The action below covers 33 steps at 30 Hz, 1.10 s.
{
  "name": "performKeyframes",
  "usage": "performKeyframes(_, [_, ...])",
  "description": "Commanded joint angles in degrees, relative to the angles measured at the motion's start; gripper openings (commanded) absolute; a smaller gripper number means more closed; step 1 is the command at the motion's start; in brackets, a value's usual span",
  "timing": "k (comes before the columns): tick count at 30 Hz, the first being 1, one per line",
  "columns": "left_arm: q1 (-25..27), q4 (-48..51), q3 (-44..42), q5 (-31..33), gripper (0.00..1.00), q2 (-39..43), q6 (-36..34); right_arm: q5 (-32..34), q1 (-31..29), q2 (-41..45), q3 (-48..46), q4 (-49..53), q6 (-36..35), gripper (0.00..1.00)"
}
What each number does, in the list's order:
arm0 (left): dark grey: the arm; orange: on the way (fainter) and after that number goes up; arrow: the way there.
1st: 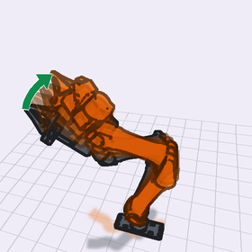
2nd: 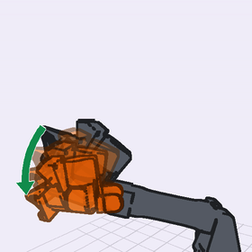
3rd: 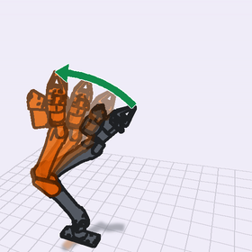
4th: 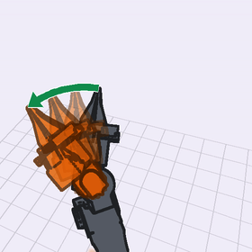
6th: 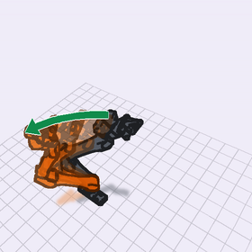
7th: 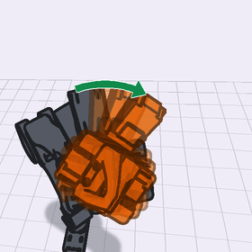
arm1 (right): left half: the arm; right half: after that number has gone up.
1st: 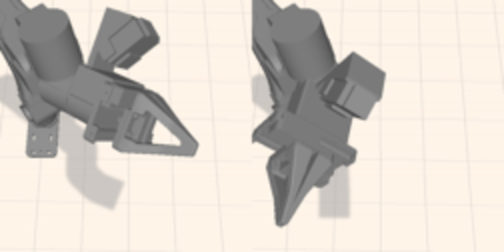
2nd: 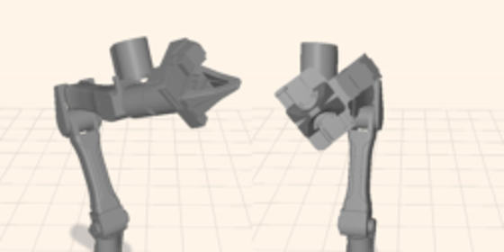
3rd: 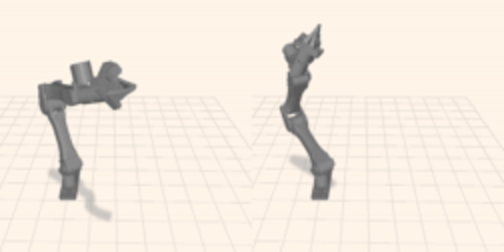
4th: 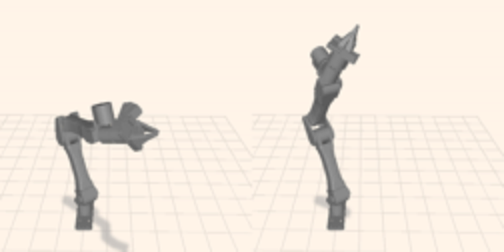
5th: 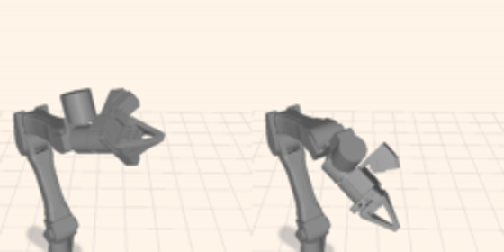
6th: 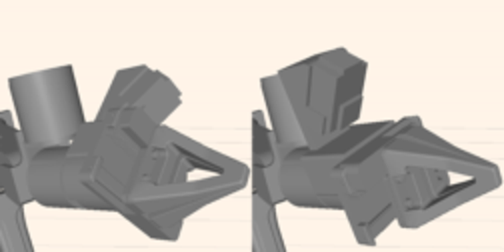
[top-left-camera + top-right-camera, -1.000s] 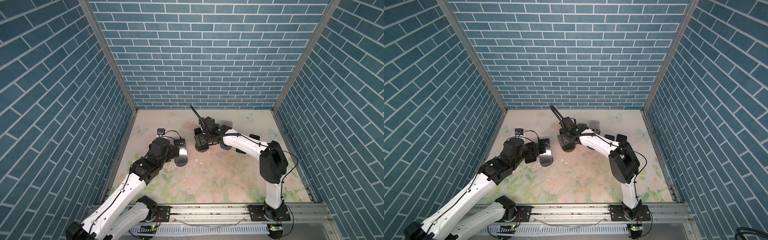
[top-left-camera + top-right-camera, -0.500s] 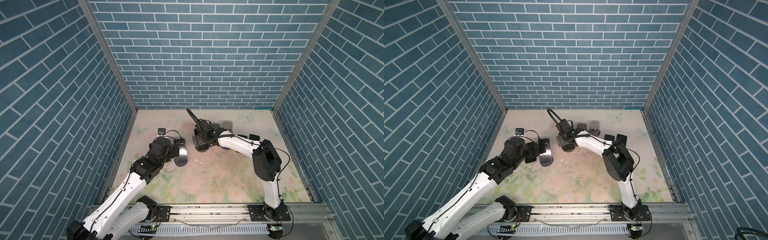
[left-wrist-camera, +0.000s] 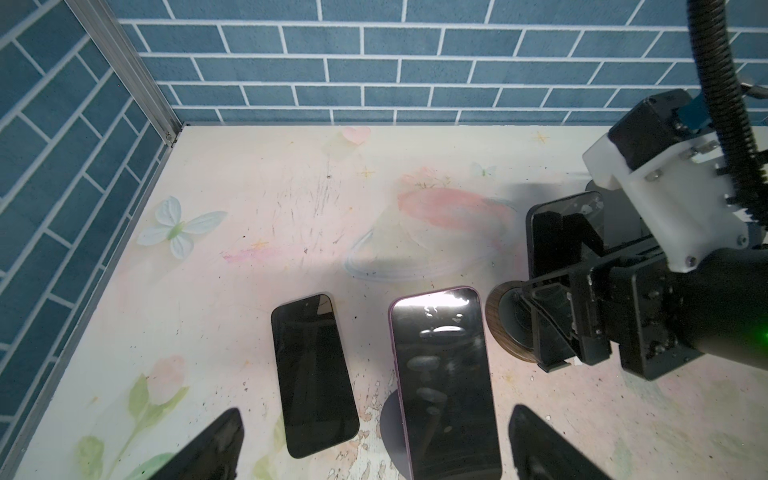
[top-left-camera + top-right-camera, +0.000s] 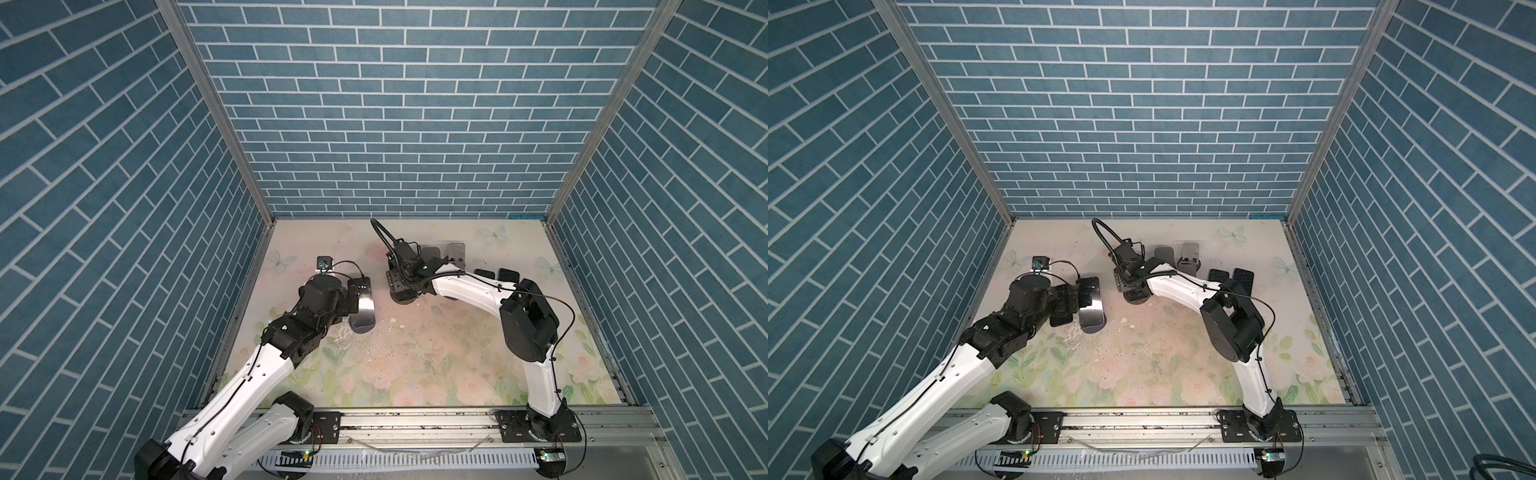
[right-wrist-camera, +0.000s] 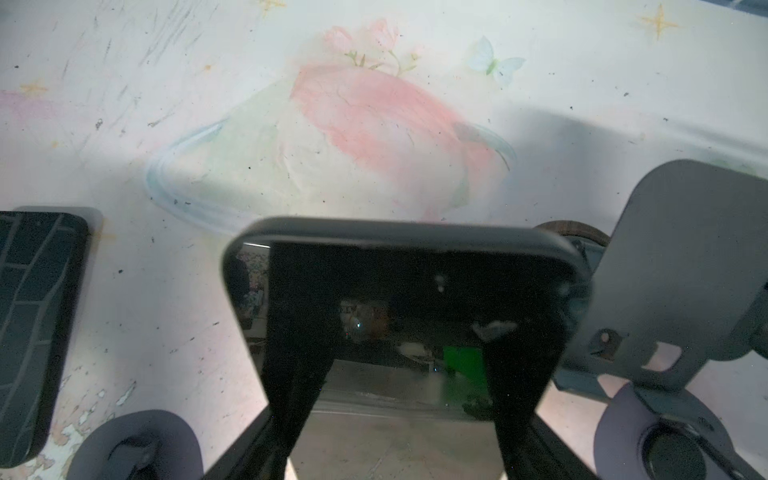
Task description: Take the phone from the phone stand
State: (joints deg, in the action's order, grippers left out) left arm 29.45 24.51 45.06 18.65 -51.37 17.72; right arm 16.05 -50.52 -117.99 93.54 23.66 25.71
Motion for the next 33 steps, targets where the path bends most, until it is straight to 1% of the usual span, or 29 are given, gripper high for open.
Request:
performKeyframes(1, [0.2, -0.3, -0.8, 0.8, 1.0, 0.1, -0.6, 1.0, -0.2, -1.1, 2.0, -0.6, 1.7, 0.69])
performKeyframes(3, [0.2, -0.3, -0.8, 0.8, 1.0, 0.1, -0.5, 1.0, -0.3, -0.9, 1.7, -0.6, 1.7, 0.65])
performKeyframes(7, [0.2, 0.0, -1.1, 0.8, 1.0, 0.3, -0.4, 0.5, -0.3, 0.4, 0.9, -1.3, 1.0, 0.59])
performKeyframes(10, [0.2, 0.0, -1.1, 0.8, 1.0, 0.4, -0.3, 0.0, -0.3, 1.9, 0.6, -1.7, 0.1, 0.58])
performKeyframes(15, [0.2, 0.0, -1.1, 0.8, 1.0, 0.5, -0.2, -1.7, -0.3, 4.3, 0.9, -1.5, -2.1, 0.57])
performKeyframes(25, [0.2, -0.2, -1.3, 0.6, 1.0, 0.4, 0.2, -3.2, 0.1, 8.3, 1.7, 0.4, -3.4, 0.56])
performKeyframes(33, [0.2, -0.2, -1.2, 0.6, 1.0, 0.3, 0.5, -5.2, 0.9, 11.7, -0.4, 2.1, -3.8, 0.56])
